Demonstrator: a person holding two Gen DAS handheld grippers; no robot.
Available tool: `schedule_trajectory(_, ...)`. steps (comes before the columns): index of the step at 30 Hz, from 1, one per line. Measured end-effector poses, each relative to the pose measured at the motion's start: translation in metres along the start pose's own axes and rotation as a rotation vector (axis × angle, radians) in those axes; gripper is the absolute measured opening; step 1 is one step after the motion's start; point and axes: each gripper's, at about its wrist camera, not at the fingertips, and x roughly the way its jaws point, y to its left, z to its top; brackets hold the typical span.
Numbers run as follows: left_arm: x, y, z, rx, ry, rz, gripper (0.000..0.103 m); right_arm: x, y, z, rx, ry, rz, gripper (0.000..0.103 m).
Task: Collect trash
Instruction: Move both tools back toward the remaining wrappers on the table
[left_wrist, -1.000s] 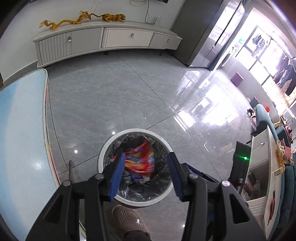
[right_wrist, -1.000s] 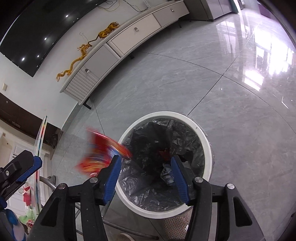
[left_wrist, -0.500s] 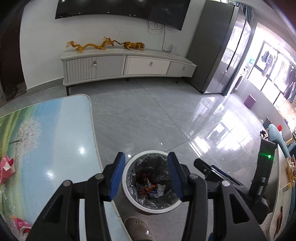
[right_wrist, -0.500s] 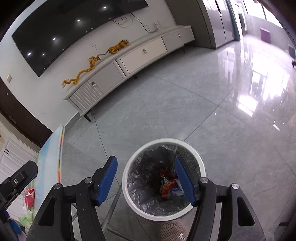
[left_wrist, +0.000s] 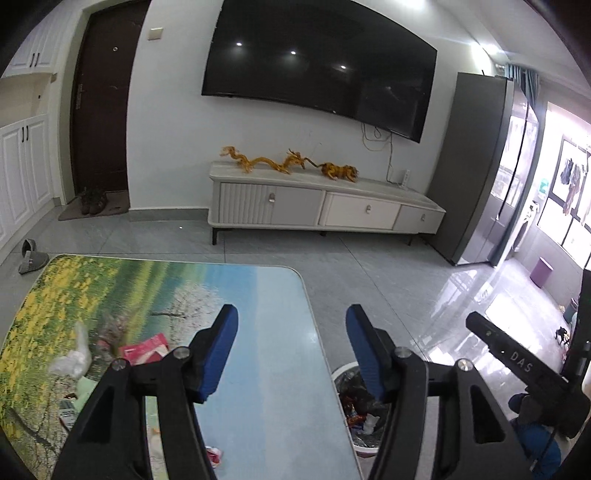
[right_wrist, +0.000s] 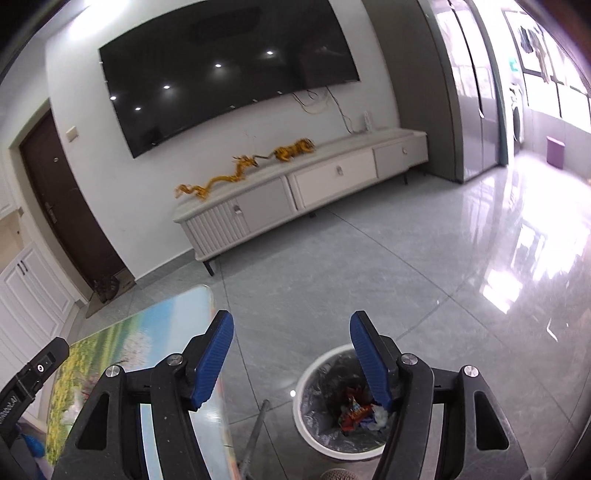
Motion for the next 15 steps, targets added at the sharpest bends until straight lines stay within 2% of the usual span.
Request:
schedule_trajectory(7,-0.046,0.050,0.007,-0.062,-0.093,0.090,0.059,-0.038,0.051,0.011,-0.093,-0.084,0.056,0.065)
schedule_trajectory(15,-0.090,0.104,-0.006,-0.087,-0.138,0.195,0.059,-0.068,0.081,-0.002,-0.134,-0.132,0.105,0.067)
